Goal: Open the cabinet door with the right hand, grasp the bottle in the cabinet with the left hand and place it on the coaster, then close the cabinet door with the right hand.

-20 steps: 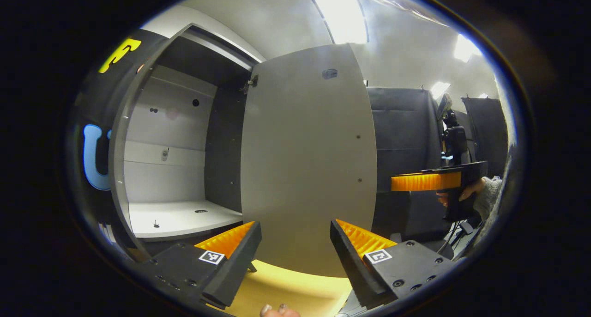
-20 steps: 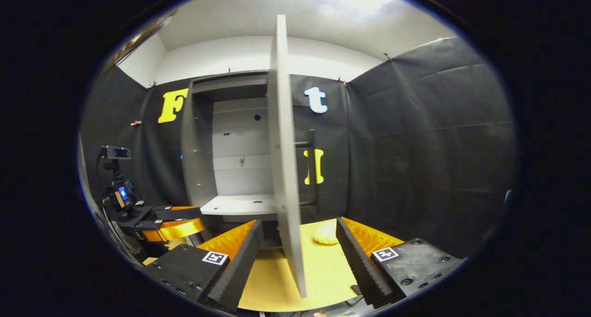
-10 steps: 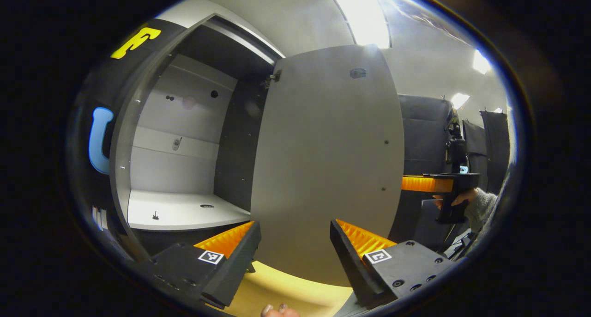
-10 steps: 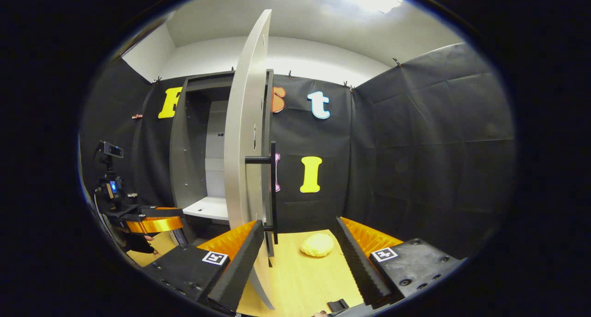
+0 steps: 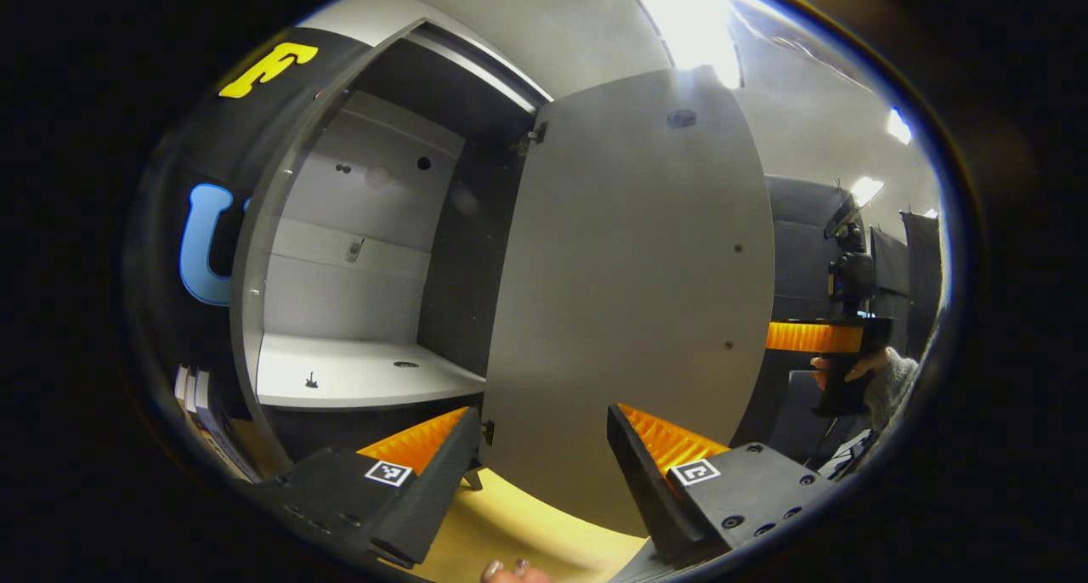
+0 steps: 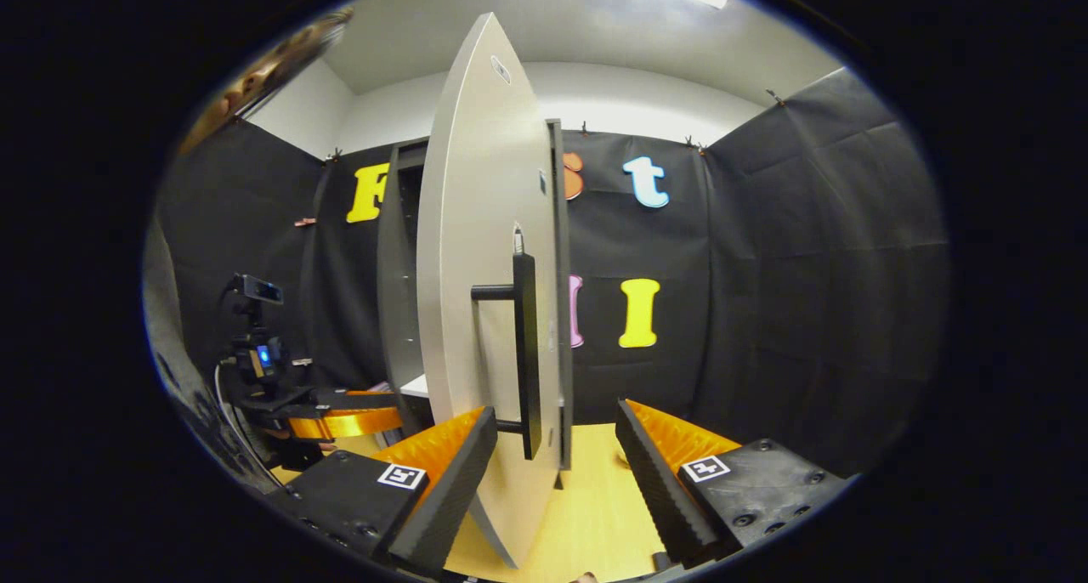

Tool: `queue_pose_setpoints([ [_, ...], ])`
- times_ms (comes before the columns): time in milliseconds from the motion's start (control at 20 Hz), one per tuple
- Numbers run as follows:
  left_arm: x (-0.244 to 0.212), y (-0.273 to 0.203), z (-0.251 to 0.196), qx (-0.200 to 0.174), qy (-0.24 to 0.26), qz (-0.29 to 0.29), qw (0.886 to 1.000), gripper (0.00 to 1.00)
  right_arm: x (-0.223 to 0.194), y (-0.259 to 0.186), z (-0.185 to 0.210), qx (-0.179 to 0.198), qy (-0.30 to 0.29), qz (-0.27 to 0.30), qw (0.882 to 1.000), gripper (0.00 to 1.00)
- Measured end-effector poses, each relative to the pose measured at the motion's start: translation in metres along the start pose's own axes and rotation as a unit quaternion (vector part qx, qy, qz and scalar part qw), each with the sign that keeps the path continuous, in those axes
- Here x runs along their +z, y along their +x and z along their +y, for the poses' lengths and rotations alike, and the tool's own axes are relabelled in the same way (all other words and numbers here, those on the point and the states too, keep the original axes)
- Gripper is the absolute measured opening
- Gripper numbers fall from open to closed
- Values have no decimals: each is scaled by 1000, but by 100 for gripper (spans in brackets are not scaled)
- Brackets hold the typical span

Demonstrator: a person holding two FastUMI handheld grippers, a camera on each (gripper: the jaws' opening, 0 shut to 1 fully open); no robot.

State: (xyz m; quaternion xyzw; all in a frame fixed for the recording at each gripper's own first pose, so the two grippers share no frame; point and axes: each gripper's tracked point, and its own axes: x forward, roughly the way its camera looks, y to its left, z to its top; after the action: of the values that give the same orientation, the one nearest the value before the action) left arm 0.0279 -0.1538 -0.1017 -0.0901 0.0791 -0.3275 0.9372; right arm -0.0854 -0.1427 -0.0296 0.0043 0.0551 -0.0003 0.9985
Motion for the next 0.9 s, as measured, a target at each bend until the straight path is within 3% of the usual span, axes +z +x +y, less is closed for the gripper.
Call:
queue_pose_setpoints([
  [300,3,-51,44,68,0,4,998,95,-9,39,82,110,14,0,994,93],
  [450,8,-79,68,114,14,2,993,95,-19,67,101,167,37,7,985,94],
  [650,23,-106,84,162,30,-1,986,94,-23,79,95,217,15,8,976,97],
  [800,26,-112,93,205,52,-10,977,95,-26,97,80,224,18,0,974,96],
  [900,30,-112,90,231,56,-16,971,94,-31,120,51,183,1,-5,983,97],
])
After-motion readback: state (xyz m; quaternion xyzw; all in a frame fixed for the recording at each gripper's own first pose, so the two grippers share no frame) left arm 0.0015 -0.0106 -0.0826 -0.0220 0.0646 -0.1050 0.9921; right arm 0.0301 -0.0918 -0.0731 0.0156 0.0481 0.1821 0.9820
